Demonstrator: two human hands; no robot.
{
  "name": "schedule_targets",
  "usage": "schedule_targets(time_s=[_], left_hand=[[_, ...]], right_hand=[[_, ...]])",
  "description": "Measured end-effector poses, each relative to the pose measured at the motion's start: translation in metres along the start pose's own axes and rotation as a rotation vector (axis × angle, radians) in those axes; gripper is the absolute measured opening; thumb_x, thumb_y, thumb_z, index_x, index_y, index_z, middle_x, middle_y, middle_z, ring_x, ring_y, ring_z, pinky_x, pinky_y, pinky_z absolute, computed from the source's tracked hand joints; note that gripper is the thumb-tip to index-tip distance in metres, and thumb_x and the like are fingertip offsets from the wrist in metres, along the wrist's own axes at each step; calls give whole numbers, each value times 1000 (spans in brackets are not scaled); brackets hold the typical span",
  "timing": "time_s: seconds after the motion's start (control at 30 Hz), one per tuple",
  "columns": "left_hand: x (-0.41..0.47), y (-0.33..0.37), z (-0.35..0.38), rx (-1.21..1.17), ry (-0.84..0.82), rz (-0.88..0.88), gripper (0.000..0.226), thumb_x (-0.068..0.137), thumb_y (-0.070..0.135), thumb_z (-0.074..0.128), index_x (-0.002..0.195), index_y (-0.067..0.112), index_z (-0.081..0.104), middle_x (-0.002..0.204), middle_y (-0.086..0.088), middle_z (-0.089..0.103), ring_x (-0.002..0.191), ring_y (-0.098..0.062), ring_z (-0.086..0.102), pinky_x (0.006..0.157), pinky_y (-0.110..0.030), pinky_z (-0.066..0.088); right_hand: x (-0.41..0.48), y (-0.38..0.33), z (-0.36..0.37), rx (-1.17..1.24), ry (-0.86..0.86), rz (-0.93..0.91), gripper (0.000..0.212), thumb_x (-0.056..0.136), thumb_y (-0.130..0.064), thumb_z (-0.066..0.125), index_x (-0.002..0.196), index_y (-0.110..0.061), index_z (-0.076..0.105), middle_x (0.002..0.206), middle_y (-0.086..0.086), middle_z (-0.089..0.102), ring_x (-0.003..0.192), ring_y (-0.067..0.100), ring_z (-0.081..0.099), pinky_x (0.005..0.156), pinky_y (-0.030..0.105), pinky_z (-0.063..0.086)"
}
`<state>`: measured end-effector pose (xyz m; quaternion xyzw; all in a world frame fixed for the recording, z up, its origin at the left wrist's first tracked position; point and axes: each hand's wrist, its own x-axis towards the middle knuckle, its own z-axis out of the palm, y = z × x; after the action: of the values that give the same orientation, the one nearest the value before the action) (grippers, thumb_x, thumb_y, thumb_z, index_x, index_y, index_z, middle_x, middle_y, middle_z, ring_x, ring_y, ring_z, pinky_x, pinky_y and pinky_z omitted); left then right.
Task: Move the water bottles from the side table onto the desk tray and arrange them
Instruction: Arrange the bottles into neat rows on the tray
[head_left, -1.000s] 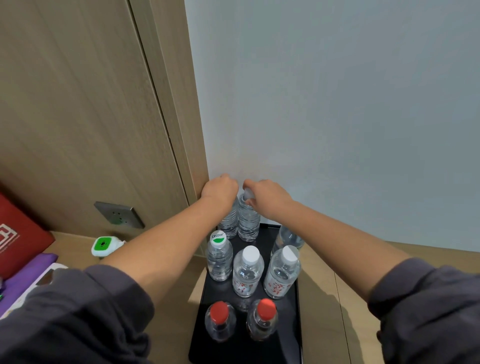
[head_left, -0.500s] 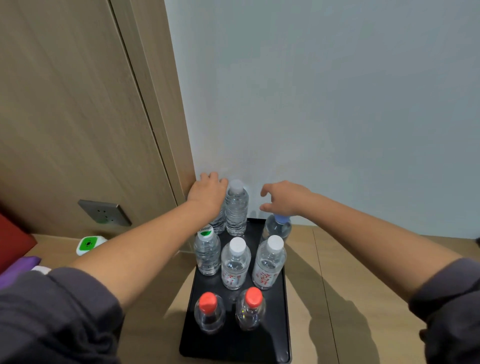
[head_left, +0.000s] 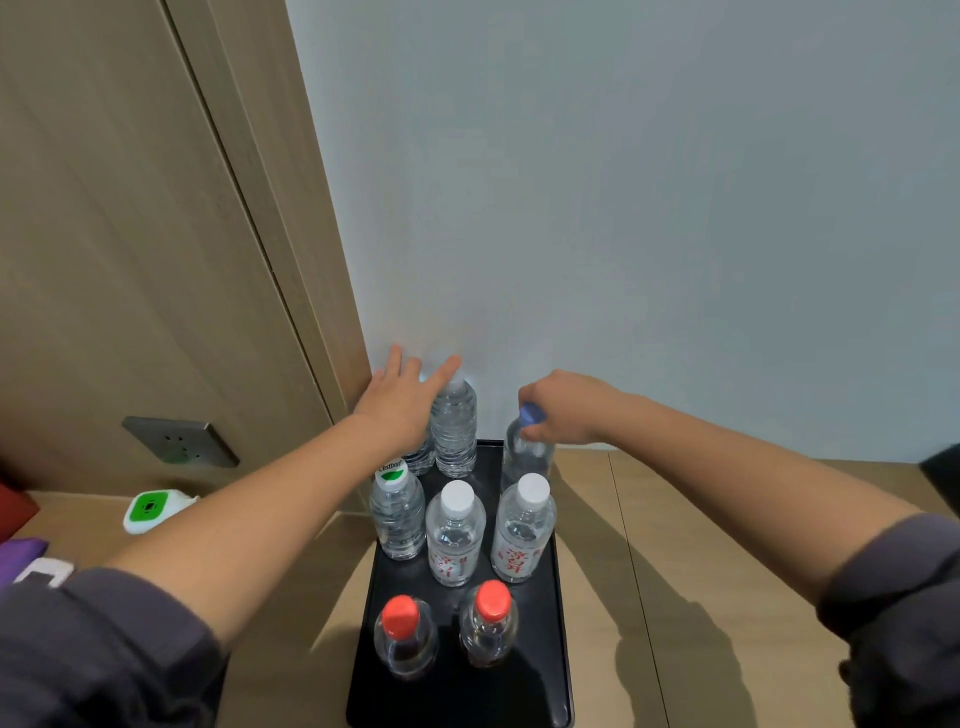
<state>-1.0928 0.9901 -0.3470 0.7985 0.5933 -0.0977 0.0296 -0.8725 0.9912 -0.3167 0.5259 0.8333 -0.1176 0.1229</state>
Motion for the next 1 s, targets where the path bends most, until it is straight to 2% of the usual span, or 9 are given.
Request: schedule_targets(time_s=[0.13,0.23,0.37,0.53,0.7,0.83,0.93,1.0], left_hand=[[-1,-2,2,-18,3,3,99,85,3,53,152,31,-13,153,-16,18,146,-41,-5,116,-45,20],[-2,-2,3,-29,17,-1,97,85,2,51,152,31,-13,153,-17,17,146,-42,-5,117,-45,19],[-3,-1,5,-44,20,-10,98,85,-2,49,152,32,-14,154,-17,15,146,-41,-7,118,-46,16],[-3,2,3,-33,22,-17,97,85,-1,49,153,32,-13,153,-19,17,146,-41,-6,118,-47,16],[-5,4,4,-5,31,-18,94,87,1,49,153,30,-12,152,-19,19,146,-41,-4,117,-46,17],[-6,5,1,17,43,-23,91,90,11,53,153,28,-10,153,-16,18,146,-40,0,116,-45,20],[-11,6,-1,16,84,-18,84,91,17,51,154,23,-3,154,-15,17,146,-38,3,115,-44,22],[-17,7,-1,7,103,-17,77,91,20,52,154,19,7,154,-15,17,146,-36,8,115,-43,23]], right_hand=[[19,-2,-8,77,34,33,21,88,-34,60,89,-14,55,71,1,54,77,27,54,63,30,41],[33,-5,-10,82,65,65,23,87,-34,60,86,-12,56,65,-1,48,76,29,57,63,30,41],[45,-5,-9,129,118,92,22,87,-35,63,85,-15,54,73,1,50,70,26,54,62,30,41],[50,-2,-4,164,166,73,25,88,-30,61,102,-9,60,92,6,57,83,25,49,66,30,36],[46,-2,6,189,199,74,29,89,-33,63,107,-10,59,102,13,63,93,32,57,68,32,39],[41,-3,12,212,219,98,32,90,-33,63,113,-12,57,106,16,64,97,34,59,70,33,41],[39,-3,15,216,222,116,33,91,-34,61,115,-12,56,108,16,64,98,35,59,71,35,43],[39,-4,17,220,226,125,36,92,-35,61,117,-11,54,108,16,64,98,35,59,69,34,41]])
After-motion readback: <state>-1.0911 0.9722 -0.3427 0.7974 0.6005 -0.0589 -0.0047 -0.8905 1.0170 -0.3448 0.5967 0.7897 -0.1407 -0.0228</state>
